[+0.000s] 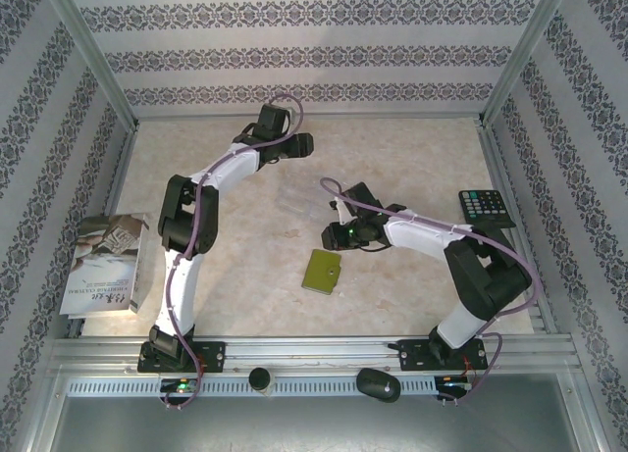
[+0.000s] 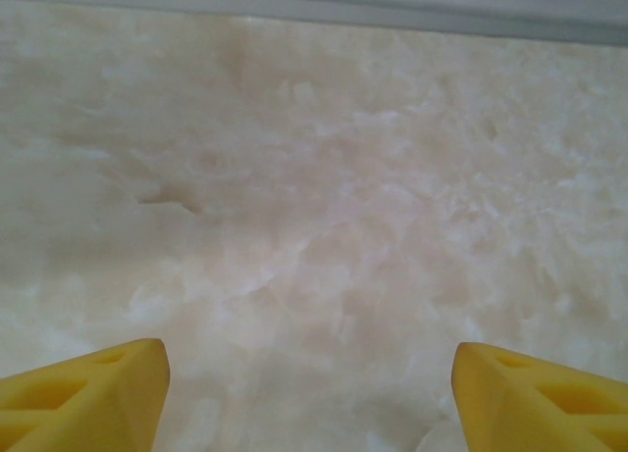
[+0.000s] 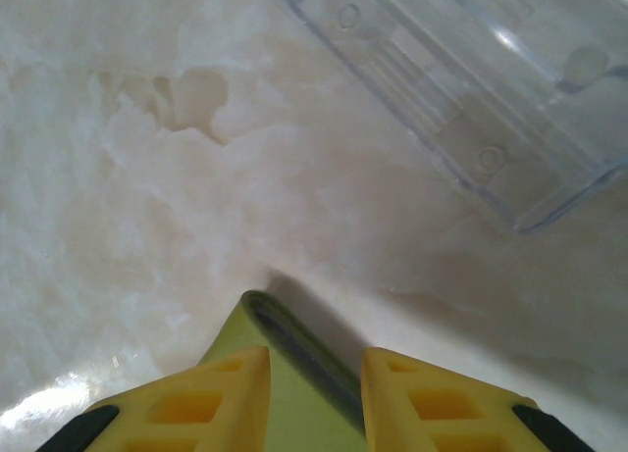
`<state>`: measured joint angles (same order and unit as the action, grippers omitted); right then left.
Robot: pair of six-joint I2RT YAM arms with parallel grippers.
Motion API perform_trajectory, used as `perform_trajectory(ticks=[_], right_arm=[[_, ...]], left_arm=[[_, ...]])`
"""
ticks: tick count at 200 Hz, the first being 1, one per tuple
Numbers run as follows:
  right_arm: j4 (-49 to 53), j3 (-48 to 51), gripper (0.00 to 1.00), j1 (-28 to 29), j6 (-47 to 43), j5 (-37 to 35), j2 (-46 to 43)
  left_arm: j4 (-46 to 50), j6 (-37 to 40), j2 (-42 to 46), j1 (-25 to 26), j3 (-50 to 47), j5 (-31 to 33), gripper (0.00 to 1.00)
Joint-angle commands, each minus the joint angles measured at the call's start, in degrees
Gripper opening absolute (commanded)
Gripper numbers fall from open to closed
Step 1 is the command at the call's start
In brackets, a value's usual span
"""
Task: Take the credit cards out of the card holder
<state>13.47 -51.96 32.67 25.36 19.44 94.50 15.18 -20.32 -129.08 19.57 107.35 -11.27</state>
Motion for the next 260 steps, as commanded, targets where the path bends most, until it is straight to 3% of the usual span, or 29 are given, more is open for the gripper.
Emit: perform_trajectory(ticks=[1, 43, 126, 196, 210, 243, 260], right_arm=[[-1.5, -0.4, 0.30, -1.6, -0.6, 0.7, 2.2], [-1.3, -2.8, 0.29, -4.6, -2.4, -0.7, 4.6], [-1.8, -9.2, 0.29, -9.7, -4.1, -1.5, 9.4], [-2.1, -12.7, 0.30, -11.6, -4.1, -1.8, 11.3], [-2.1, -12.8, 0.35, -11.8, -3.7, -1.6, 10.5], [-2.0, -9.7, 0.60, -11.1, -2.2, -3.0, 4.1], [-1.3, -6.7, 0.64, -9.7, -1.5, -4.5, -0.1]], left_arm=[[6.1, 3.7, -1.4, 1.3, 3.8, 2.0, 0.75], [7.0, 3.6, -1.4, 1.6, 1.7, 2.1, 0.72], [1.5, 1.2, 7.0, 1.7, -12.9, 4.4, 0.71], [0.5, -1.7, 9.7, 0.6, -14.5, 5.8, 0.75], [-0.8, -3.0, 11.6, -0.3, -15.4, 5.7, 0.78], [-5.1, -6.1, 21.1, -2.0, -21.2, 6.0, 0.86], [-7.9, -7.9, 27.5, -2.1, -27.0, 6.4, 0.92]])
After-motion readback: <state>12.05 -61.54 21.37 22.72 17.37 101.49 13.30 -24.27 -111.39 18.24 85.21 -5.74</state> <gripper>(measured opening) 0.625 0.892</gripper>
